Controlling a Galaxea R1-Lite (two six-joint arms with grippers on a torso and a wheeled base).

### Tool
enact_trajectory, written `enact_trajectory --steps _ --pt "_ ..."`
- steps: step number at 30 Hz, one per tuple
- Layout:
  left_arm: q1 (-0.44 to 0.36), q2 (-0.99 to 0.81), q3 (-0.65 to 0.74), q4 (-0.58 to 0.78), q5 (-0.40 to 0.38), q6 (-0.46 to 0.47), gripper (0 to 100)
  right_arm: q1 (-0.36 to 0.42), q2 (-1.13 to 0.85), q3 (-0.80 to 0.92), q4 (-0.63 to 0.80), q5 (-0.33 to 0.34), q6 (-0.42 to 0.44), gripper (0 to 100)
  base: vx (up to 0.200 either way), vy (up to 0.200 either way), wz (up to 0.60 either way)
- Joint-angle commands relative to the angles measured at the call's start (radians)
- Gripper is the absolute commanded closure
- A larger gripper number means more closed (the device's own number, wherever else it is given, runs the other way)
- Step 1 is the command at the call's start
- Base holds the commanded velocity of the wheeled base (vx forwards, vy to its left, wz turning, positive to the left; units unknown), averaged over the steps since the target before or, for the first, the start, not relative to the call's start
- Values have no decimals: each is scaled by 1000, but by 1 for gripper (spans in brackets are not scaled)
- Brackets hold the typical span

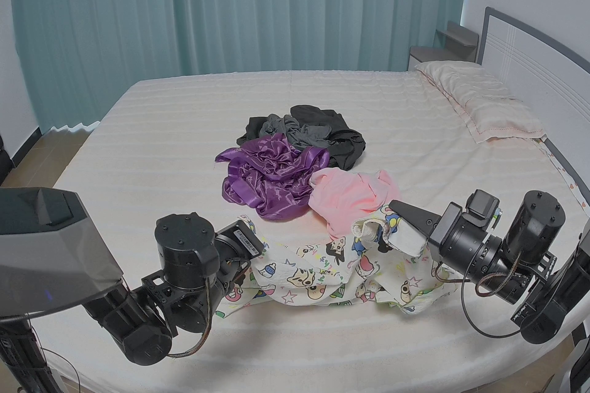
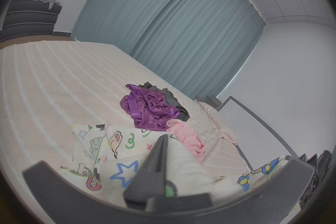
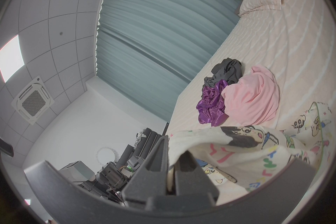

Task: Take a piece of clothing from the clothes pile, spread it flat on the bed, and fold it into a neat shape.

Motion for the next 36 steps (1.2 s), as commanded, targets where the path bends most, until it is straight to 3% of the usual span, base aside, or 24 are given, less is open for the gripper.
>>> enact_trajectory --steps 1,10,18,32,36 --pt "-9 -21 11 -1 14 0 100 3 -42 -1 -9 1 0 100 -200 0 0" --pt "-19 -76 47 -1 17 0 100 5 -107 4 -9 1 -5 100 -200 0 0" --pt "-20 -88 43 -1 68 4 100 11 -111 7 -9 1 -6 100 0 0 0" --pt "-19 -87 49 -5 73 8 100 15 -108 7 -9 1 -5 100 0 0 0" --pt "-19 -81 57 -60 91 11 100 15 -108 9 -9 2 -5 100 0 0 0"
